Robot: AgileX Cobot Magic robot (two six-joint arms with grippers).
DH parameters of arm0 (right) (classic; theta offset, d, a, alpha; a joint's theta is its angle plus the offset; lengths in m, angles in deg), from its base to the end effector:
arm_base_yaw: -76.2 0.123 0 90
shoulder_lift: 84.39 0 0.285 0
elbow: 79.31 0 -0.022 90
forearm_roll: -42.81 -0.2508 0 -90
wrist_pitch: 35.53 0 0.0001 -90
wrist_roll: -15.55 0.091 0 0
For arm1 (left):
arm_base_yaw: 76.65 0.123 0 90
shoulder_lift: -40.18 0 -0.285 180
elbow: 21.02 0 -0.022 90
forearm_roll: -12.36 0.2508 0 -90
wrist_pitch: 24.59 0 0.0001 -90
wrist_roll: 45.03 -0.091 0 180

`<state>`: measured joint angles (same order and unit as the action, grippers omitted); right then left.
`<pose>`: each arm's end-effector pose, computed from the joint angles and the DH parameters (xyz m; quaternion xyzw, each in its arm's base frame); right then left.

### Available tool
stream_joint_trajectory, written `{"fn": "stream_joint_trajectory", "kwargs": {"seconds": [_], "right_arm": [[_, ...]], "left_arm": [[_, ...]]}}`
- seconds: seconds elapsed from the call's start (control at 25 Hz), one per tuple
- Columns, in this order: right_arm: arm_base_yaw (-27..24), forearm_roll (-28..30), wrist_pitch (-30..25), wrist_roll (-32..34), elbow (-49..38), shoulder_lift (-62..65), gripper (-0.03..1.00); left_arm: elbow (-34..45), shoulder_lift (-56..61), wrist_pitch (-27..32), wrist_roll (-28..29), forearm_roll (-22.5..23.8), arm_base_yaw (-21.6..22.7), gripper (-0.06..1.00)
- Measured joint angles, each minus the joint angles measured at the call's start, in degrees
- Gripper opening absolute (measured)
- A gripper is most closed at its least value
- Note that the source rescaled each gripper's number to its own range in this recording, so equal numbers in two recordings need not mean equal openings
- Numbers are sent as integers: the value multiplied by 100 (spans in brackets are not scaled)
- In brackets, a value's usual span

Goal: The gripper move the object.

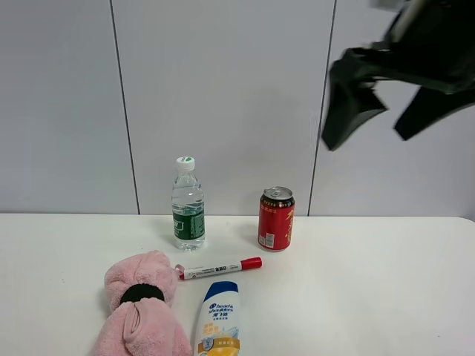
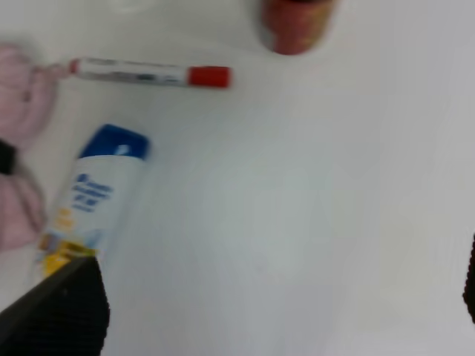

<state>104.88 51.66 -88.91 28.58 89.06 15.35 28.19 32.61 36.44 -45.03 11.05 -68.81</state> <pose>0.2291 0.1125 0.3436 -0.1548 0.9393 0.0379 0.3040 -0.0040 -0.0024 0.2738 -0.0581 0.8543 0.0239 0.5160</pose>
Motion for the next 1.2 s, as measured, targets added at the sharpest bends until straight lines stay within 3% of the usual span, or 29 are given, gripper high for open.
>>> {"fn": "stream_joint_trajectory", "kwargs": {"seconds": [0.24, 0.52, 0.88, 1.04, 1.2], "right_arm": [[-1622, -101, -157, -470, -1219, 1879, 97], [-3224, -278, -900, -654, -1705, 4159, 97], [-3457, -546, -899, -904, -3072, 6801, 97], [-3457, -846, -897, -924, -3666, 7252, 97], [-3457, -922, -802, -931, -3724, 7257, 97]], "left_arm": [[0, 0, 0, 0, 0, 0, 100], [0, 0, 0, 0, 0, 0, 100], [0, 0, 0, 0, 0, 0, 100], [0, 0, 0, 0, 0, 0, 100], [0, 0, 0, 0, 0, 0, 100]]}}
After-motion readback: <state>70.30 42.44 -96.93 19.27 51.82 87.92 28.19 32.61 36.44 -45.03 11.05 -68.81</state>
